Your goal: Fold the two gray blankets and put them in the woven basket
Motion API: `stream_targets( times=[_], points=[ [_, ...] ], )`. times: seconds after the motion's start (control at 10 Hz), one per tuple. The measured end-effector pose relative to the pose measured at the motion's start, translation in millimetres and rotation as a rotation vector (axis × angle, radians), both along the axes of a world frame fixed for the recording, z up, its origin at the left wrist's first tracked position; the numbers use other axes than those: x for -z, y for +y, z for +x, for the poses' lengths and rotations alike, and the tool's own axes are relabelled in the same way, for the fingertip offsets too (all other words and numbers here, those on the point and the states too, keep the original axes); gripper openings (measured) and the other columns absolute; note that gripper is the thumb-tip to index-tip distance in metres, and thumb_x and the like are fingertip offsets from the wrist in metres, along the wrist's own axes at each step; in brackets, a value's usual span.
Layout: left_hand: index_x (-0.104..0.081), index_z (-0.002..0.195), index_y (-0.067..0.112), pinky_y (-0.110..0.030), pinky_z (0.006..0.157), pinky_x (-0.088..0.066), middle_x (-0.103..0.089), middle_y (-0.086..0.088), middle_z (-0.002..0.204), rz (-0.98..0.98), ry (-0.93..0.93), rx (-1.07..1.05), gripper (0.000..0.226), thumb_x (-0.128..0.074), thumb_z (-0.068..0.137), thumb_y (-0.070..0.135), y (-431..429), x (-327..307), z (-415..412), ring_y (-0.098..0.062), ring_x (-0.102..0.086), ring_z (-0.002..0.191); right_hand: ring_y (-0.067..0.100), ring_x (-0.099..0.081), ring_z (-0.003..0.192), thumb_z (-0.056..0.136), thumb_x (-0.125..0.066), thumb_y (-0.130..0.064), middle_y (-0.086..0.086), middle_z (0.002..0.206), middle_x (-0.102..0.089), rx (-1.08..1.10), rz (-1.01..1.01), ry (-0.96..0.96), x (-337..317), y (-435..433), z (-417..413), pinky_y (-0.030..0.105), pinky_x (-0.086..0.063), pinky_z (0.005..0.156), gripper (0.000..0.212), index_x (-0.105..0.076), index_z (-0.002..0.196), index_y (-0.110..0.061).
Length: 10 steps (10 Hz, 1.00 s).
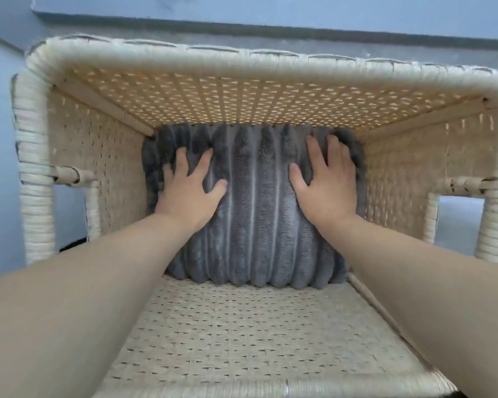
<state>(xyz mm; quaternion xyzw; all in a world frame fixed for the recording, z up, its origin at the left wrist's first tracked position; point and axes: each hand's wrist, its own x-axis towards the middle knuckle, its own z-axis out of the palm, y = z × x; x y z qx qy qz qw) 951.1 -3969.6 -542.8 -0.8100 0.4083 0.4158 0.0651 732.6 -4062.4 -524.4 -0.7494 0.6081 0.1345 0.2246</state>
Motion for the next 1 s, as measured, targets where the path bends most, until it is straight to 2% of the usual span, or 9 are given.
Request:
stream_targets(
  times=[0.1,0.3,0.5,0.6,0.8,0.9,1.0],
  points=[
    [0.003,0.143,0.054,-0.051,0.117,-0.012,0.015,0.014,0.158,0.057,0.034,-0.011,0.067,-0.03,0.087,0.071,-1.8,21.2,2.9,-0.03,0.008,0.146,0.027,-0.013,0.144,0.094,-0.027,-0.056,0.007,0.157,-0.019,-0.002,-0.03,-0.002,24.2,3.4,-1.9,0.045,-0.015,0.118,0.062,-0.025,0.149,-0.027],
    [0.003,0.145,0.052,-0.053,0.118,-0.01,0.017,0.01,0.159,0.174,0.068,-0.027,0.068,-0.029,0.088,0.07,-17.8,44.3,4.9,-0.029,0.011,0.146,0.026,-0.006,0.146,0.094,-0.022,-0.055,0.005,0.16,-0.01,-0.002,0.041,0.078,61.6,-0.5,2.1,0.044,-0.01,0.118,0.064,-0.017,0.152,-0.027],
    [0.004,0.145,0.053,-0.058,0.115,-0.013,0.014,0.004,0.16,0.194,0.075,0.008,0.067,-0.027,0.088,0.07,-23.4,60.5,2.3,-0.031,0.009,0.146,0.027,-0.01,0.145,0.095,-0.027,-0.05,0.009,0.159,-0.015,-0.022,0.034,0.055,77.8,-5.7,4.2,0.046,-0.014,0.115,0.062,-0.023,0.151,-0.022],
    [0.005,0.145,0.052,-0.058,0.115,-0.012,0.015,0.004,0.16,0.187,0.061,0.014,0.067,-0.026,0.088,0.069,-21.8,60.2,0.9,-0.032,0.009,0.146,0.025,-0.008,0.146,0.094,-0.025,-0.051,0.007,0.16,-0.013,0.008,0.04,0.054,75.4,-2.8,2.6,0.044,-0.012,0.116,0.063,-0.022,0.151,-0.024],
    [-0.003,0.147,0.049,-0.046,0.117,-0.012,0.008,0.005,0.161,0.207,0.134,0.034,0.066,-0.03,0.09,0.067,-31.3,13.4,14.8,-0.03,0.003,0.147,0.026,-0.014,0.145,0.097,-0.026,-0.052,0.007,0.159,-0.017,0.057,0.042,-0.02,27.0,2.8,7.1,0.042,-0.014,0.118,0.06,-0.023,0.15,-0.025],
    [-0.001,0.15,0.041,-0.039,0.117,-0.015,0.003,0.001,0.161,0.183,0.112,0.151,0.066,-0.032,0.095,0.059,-21.9,-39.7,17.7,-0.029,-0.005,0.147,0.024,-0.011,0.148,0.097,-0.028,-0.054,0.004,0.162,-0.009,0.152,0.16,-0.026,-21.0,20.6,2.2,0.041,-0.015,0.12,0.064,-0.014,0.153,-0.026],
    [-0.011,0.152,0.036,-0.026,0.093,-0.04,-0.018,0.002,0.159,0.25,0.18,0.163,0.062,-0.034,0.097,0.053,3.7,-106.9,0.6,-0.02,-0.048,0.125,0.029,-0.023,0.144,0.097,-0.029,-0.052,0.005,0.16,-0.015,0.19,0.494,0.019,-83.8,54.8,-15.0,0.042,-0.029,0.114,0.064,-0.011,0.153,-0.028]
  ],
)
